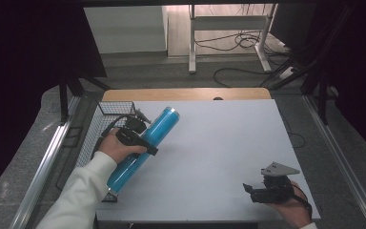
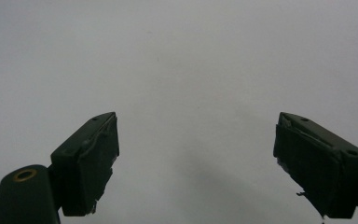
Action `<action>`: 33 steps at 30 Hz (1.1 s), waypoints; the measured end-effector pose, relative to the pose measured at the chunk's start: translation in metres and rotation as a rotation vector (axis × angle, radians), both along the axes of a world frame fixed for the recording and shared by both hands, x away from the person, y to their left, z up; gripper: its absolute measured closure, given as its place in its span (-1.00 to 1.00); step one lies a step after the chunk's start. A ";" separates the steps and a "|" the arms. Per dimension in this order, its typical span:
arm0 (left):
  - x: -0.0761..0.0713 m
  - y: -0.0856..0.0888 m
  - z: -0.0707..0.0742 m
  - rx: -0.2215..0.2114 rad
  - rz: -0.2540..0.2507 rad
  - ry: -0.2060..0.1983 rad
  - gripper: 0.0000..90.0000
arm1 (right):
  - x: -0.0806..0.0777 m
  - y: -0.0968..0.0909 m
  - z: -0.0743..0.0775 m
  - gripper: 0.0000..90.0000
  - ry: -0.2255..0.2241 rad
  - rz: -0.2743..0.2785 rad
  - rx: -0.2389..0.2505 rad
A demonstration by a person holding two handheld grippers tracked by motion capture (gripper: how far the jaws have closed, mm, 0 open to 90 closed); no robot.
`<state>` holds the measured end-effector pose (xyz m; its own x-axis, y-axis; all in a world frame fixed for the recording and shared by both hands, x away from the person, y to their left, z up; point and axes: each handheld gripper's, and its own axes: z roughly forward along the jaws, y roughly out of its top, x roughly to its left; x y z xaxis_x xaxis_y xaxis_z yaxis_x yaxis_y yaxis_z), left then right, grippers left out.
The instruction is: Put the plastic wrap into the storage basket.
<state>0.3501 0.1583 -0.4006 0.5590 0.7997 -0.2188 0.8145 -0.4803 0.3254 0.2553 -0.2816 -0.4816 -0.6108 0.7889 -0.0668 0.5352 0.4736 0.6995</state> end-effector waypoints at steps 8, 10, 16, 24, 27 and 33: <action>0.010 0.030 0.008 -0.033 0.070 0.009 -0.31 | 0.000 -0.001 0.000 -0.68 -0.002 -0.004 0.001; 0.011 0.035 0.009 -0.038 0.083 0.008 -0.31 | 0.000 -0.001 -0.001 -0.68 -0.001 -0.005 0.000; 0.017 0.059 0.012 -0.065 0.136 0.008 -0.31 | 0.001 0.000 -0.001 -0.68 0.000 -0.003 -0.002; 0.023 0.086 0.009 -0.090 0.178 0.019 -0.31 | 0.001 0.000 -0.002 -0.68 0.004 -0.005 -0.005; 0.024 0.096 0.008 -0.109 0.193 0.019 -0.31 | 0.001 -0.001 -0.002 -0.68 0.003 -0.006 -0.008; 0.026 0.116 0.006 -0.122 0.245 0.023 -0.31 | 0.001 -0.001 -0.002 -0.68 0.005 -0.010 -0.010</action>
